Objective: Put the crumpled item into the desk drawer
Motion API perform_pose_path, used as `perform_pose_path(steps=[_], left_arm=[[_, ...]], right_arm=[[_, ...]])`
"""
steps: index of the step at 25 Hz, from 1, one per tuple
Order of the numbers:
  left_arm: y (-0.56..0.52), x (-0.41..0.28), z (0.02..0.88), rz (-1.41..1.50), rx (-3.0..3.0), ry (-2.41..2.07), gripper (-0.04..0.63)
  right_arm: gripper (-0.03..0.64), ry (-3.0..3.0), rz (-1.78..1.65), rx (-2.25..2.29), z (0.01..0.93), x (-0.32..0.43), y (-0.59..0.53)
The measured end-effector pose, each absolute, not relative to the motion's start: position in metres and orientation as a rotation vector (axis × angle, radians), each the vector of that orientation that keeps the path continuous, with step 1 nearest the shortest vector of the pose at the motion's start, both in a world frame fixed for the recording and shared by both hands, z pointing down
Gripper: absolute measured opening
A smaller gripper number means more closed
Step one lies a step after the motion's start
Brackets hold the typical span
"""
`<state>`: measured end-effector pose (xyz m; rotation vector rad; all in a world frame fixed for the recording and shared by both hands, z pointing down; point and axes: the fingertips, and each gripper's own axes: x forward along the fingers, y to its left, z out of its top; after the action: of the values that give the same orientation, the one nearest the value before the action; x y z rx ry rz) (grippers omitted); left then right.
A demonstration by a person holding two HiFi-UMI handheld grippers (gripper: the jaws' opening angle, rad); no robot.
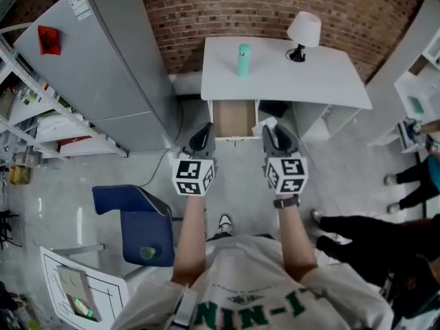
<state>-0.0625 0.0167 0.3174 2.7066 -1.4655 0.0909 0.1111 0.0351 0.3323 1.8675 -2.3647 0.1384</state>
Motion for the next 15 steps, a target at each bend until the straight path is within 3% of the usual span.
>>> perform_pose_path(steps=[15], left_arm=[[-0.083, -0.051, 0.406, 0.169, 2.644, -1.335, -0.002]], right_arm=[[0.083, -2.263, 0.249, 1.707, 0.420, 0.084, -0.068]])
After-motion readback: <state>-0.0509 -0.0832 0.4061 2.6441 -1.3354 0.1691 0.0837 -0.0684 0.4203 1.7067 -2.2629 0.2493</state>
